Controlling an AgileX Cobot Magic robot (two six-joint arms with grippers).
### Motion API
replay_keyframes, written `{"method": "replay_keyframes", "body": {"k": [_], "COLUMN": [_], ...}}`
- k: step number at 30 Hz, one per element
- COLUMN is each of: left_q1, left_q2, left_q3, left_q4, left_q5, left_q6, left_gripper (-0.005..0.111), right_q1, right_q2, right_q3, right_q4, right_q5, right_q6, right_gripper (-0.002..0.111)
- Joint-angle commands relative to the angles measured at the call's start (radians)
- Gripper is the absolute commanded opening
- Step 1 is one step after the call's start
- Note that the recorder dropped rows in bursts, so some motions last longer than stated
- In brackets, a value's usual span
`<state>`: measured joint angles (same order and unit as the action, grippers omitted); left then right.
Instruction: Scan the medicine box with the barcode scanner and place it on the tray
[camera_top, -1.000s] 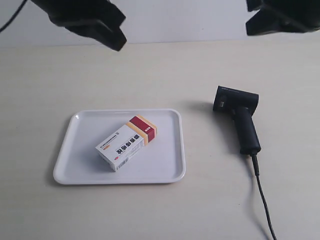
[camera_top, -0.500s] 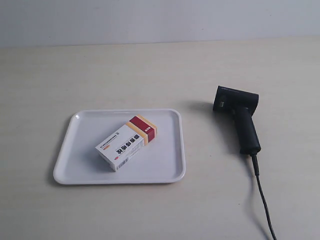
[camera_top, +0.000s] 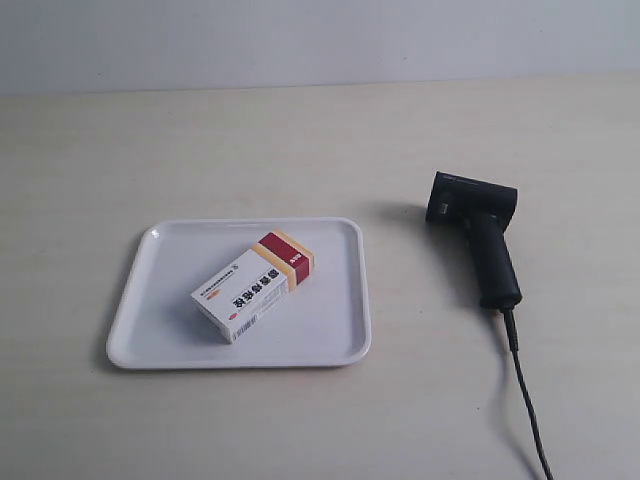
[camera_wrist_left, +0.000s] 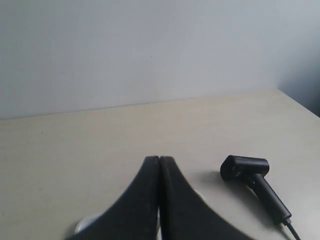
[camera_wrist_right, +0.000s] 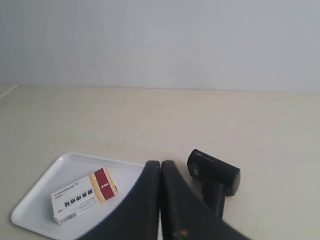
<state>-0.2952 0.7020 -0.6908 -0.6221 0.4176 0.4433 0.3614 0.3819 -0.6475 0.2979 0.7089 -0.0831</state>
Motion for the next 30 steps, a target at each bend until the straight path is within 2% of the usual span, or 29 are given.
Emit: {"method": "replay_keyframes", "body": {"k": [1, 5, 13, 16, 18, 21, 24, 27, 30], "left_q1": [0.001, 0.001, 0.001, 0.001, 0.008, 0.109, 0.197, 0.234, 0.248], "left_q2": [-0.022, -0.022, -0.022, -0.029, -0.067, -0.192, -0.355, -0.560, -0.645], "left_q3": [0.019, 0.019, 0.019, 0.019, 0.019, 0.027, 0.106, 0.242, 0.328], "left_q4": [0.009, 0.009, 0.013, 0.111, 0.211, 0.346, 0.409, 0.496, 0.539], "left_q5": [0.019, 0.068, 0.067, 0.074, 0.081, 0.163, 0.171, 0.088, 0.037], "left_q6": [0.009, 0.004, 0.004, 0.028, -0.036, -0.268, -0.322, -0.358, -0.394], "left_gripper": [0.000, 0.000, 0.000, 0.000, 0.000, 0.000, 0.000, 0.000, 0.000], "right_q1": [-0.001, -0.001, -0.001, -0.001, -0.001, -0.001, -0.001, -0.001, -0.001], "right_q2": [-0.007, -0.007, -0.007, -0.007, -0.007, -0.007, -0.007, -0.007, -0.007], "right_q3": [0.005, 0.005, 0.005, 0.005, 0.005, 0.005, 0.005, 0.005, 0.005], "right_q4": [0.006, 0.006, 0.006, 0.006, 0.006, 0.005, 0.012, 0.012, 0.012], "right_q5": [-0.021, -0.021, -0.021, -0.021, -0.021, -0.023, -0.023, -0.023, -0.023], "right_q6": [0.005, 0.005, 0.005, 0.005, 0.005, 0.005, 0.005, 0.005, 0.005], "right_gripper": [0.000, 0.000, 0.000, 0.000, 0.000, 0.000, 0.000, 0.000, 0.000]}}
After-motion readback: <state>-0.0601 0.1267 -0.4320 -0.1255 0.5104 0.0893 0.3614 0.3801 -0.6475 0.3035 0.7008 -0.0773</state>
